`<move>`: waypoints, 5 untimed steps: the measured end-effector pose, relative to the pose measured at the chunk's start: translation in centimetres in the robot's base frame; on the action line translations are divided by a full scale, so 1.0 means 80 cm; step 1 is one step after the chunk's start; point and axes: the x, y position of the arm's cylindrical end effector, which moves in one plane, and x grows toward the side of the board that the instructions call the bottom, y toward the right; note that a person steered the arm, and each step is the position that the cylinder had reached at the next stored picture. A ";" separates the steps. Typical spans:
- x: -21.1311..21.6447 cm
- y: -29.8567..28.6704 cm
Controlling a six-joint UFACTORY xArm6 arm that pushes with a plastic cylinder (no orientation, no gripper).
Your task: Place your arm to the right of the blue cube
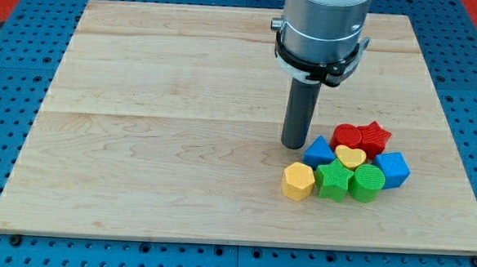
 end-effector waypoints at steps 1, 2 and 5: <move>-0.006 -0.005; -0.082 0.000; -0.085 0.208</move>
